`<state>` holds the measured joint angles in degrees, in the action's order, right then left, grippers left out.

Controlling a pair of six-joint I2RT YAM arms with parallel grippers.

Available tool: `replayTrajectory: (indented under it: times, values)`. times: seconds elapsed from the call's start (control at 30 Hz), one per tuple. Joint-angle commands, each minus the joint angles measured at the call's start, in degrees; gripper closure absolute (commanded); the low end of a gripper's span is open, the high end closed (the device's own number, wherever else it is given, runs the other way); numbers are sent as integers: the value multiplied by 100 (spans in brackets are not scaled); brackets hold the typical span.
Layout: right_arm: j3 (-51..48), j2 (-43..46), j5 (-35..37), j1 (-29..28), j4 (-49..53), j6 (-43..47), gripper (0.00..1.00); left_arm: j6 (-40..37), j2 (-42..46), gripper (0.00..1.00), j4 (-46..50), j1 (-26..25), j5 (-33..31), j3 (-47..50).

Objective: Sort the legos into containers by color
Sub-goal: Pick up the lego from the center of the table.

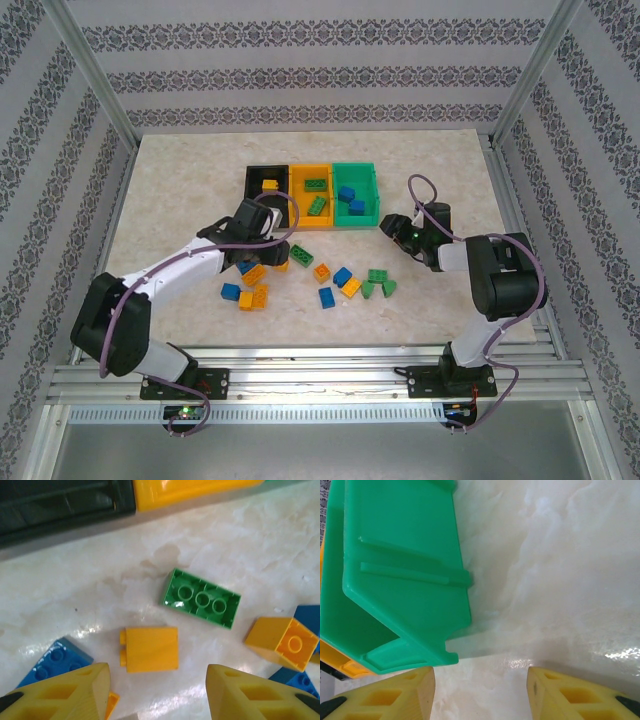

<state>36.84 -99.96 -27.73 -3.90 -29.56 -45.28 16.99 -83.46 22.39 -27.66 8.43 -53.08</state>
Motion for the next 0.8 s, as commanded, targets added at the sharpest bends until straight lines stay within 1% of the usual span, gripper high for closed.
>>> replayTrajectory:
  times: [0.0,0.13,0.23,0.33,0.43,0.77]
  values:
    - [206,86,-202,-13,181,8,48,67,-204,43,415,56,87,-34]
    - [326,157,-251,2,567,323,48,-69,-715,41,517,76,367,-288]
    - [239,221,-294,10,452,256,48,-107,-1024,41,571,83,514,-467]
    - [235,290,-242,11,529,317,48,-179,-1271,41,791,81,460,-691]
    - [203,274,-319,12,460,267,48,-217,-1399,41,754,89,465,-732]
    - [183,302,-285,10,489,275,48,-347,-1822,43,1068,92,308,-1126]
